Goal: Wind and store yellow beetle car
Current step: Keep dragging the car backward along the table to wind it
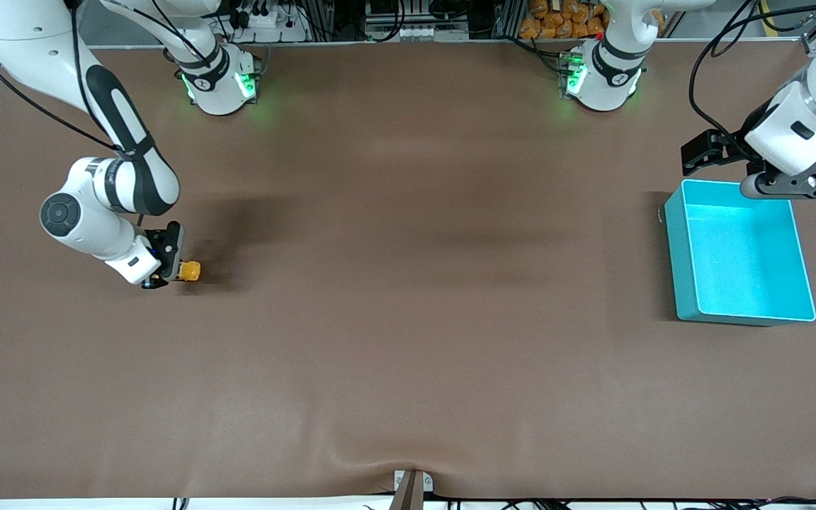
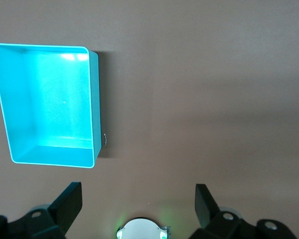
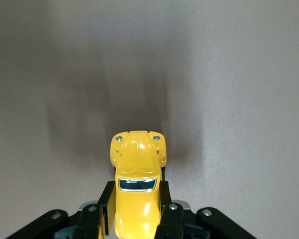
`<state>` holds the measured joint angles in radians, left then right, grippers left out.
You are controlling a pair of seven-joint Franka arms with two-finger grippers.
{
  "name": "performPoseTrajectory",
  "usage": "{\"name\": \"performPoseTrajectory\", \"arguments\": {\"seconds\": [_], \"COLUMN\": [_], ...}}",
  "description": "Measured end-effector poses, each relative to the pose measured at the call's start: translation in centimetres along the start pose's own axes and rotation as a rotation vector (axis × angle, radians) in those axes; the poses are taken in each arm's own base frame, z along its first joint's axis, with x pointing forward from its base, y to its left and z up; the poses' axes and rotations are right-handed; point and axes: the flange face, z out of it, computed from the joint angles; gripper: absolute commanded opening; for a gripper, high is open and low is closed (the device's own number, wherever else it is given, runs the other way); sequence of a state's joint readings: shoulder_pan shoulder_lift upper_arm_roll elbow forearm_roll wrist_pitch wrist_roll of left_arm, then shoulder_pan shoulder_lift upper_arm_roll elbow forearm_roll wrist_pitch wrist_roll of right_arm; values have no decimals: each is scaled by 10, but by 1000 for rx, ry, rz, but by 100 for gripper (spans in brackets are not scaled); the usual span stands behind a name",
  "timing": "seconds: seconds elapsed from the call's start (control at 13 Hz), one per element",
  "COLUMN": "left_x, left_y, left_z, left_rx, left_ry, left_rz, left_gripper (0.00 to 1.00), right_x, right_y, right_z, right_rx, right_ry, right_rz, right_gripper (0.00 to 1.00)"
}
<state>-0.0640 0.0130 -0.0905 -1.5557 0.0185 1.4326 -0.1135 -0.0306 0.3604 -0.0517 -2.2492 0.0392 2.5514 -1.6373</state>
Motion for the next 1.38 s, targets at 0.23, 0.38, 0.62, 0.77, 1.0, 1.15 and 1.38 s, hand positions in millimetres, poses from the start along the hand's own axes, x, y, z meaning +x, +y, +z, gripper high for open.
{"name": "performPoseTrajectory", "arguments": {"seconds": [0.23,0.38,0.62,0.77,1.0,1.15,1.38], "left_x": [0,0,0,1,1,1,1], "left_y": [-1,-1,-2,-3,-3,-3,-3], "left_z": [0,0,0,0,0,0,0], "left_rx": [0,0,-1,-1,-1,-1,-1], "left_ry": [1,1,1,1,1,1,1], "left_rz": [-1,-3,-4,-5,-6,-6,-6], "left_gripper": [100,100,100,100,100,100,100], "right_x": [-5,-13,-29,-37,-47,-56,-67], "right_y": [0,1,2,3,3,3,3], "right_z": [0,0,0,0,0,-1,-1], "right_rx": [0,1,2,1,0,-2,-5], "right_ry": [0,1,3,4,4,5,5], "right_rz": [-9,-16,-22,-20,-21,-27,-29], "right_gripper": [33,34,35,35,36,36,36]}}
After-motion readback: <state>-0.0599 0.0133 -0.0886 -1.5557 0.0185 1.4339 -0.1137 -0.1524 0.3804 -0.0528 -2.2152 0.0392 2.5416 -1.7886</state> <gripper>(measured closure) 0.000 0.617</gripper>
